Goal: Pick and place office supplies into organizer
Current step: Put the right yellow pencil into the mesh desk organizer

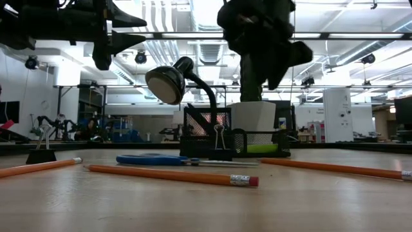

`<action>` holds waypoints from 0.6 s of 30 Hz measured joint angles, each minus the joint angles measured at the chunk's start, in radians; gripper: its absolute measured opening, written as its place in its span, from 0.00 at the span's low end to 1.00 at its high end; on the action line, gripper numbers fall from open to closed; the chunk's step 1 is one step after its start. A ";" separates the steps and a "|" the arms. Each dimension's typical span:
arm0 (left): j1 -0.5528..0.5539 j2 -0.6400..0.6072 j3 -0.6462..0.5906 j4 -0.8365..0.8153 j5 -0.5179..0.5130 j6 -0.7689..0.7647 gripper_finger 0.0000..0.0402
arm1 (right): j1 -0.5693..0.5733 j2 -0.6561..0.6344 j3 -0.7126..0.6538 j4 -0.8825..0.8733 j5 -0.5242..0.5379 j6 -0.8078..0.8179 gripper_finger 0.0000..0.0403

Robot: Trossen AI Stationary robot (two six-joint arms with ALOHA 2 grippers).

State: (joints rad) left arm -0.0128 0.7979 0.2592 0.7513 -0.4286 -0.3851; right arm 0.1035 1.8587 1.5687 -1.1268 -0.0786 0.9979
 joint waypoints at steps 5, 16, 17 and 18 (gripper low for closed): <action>0.000 0.000 0.000 0.000 0.000 0.000 0.42 | 0.049 0.000 -0.027 0.000 0.001 0.086 0.35; 0.000 0.000 0.000 0.000 0.000 0.000 0.42 | 0.127 0.000 -0.099 0.025 -0.001 0.232 0.38; 0.000 0.000 0.000 0.000 0.000 0.000 0.42 | 0.132 0.000 -0.110 0.036 -0.004 0.243 0.37; 0.000 0.000 0.000 0.000 0.000 0.000 0.42 | 0.136 0.001 -0.119 0.052 -0.005 0.254 0.37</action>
State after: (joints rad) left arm -0.0128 0.7981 0.2588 0.7509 -0.4283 -0.3851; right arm 0.2397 1.8599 1.4495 -1.0749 -0.0840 1.2521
